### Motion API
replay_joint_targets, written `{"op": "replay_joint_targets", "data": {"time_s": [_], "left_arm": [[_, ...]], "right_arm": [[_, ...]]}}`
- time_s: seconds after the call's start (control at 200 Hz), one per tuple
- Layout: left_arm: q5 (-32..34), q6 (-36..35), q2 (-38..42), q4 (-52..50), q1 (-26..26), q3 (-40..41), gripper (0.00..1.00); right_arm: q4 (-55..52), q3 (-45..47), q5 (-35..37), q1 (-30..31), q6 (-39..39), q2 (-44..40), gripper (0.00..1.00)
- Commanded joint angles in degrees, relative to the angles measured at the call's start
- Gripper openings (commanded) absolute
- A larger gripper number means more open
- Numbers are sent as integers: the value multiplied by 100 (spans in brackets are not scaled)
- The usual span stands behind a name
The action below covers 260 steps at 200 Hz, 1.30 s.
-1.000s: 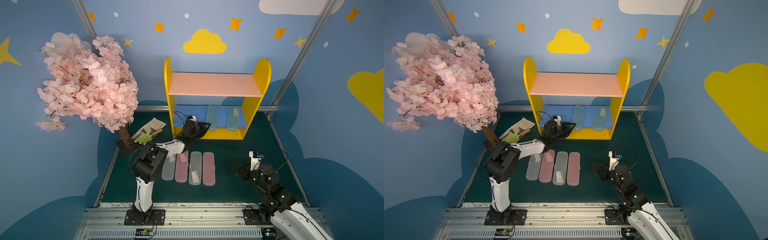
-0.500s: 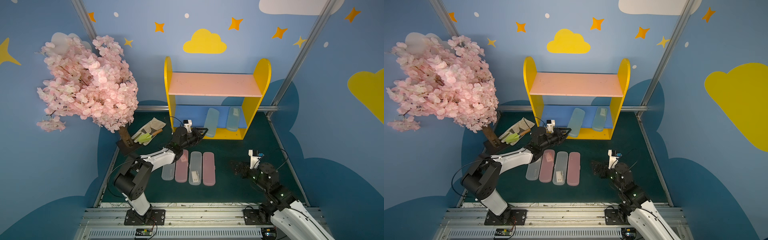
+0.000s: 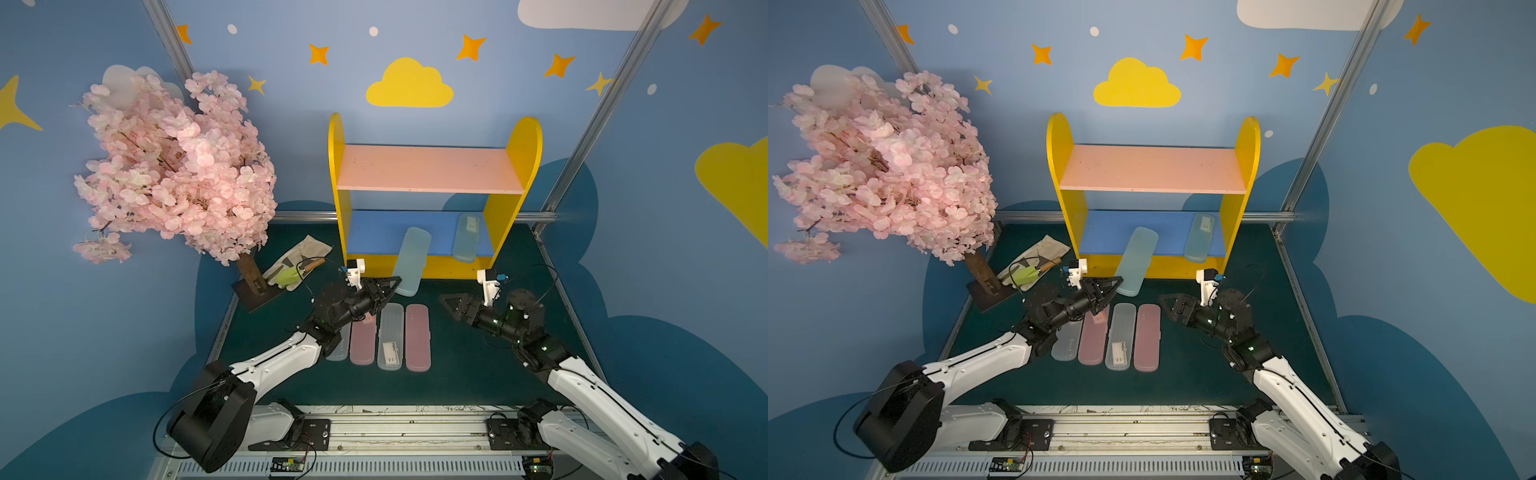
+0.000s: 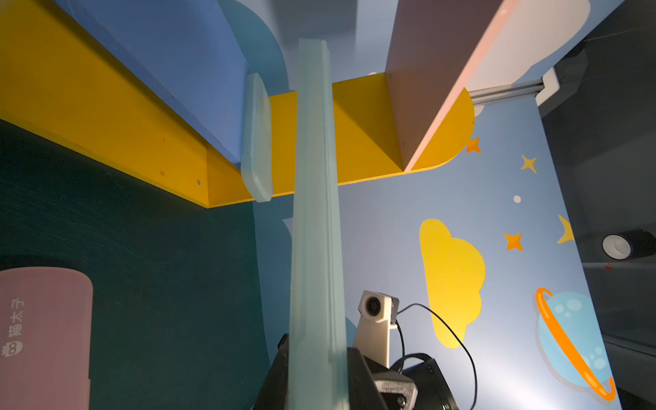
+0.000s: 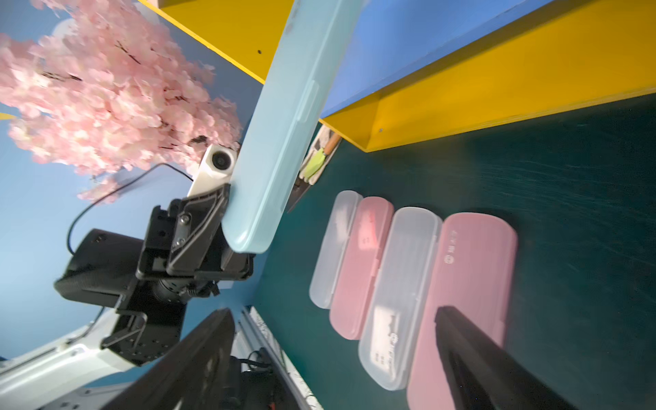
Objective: Remove the pencil cases from the shelf
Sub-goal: Pick up the pencil case from the shelf, then place the pencil case at the center of the board.
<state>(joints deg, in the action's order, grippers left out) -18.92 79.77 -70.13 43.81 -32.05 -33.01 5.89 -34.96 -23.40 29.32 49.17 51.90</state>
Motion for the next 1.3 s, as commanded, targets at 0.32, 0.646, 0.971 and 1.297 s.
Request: {"op": "replay_joint_targets", "data": {"time_s": [0.32,0.646,0.971,1.297], "left_arm": [[518,-556,1782,-958,-262,375,3],[416,-489,1822,-918,-319,287,3],[358,-463,1837,-875,-354,230,3],[285,-460,1732,-804,-378,168,3]], "right_arm": [[1785,-875,-951,138,1398,962,81],[1608,-1512,-956,561,1244,1522,78],[1775,-1669,-864,689,1356,1910,73],[2285,-1727,-940,698,1649,2285,59]]}}
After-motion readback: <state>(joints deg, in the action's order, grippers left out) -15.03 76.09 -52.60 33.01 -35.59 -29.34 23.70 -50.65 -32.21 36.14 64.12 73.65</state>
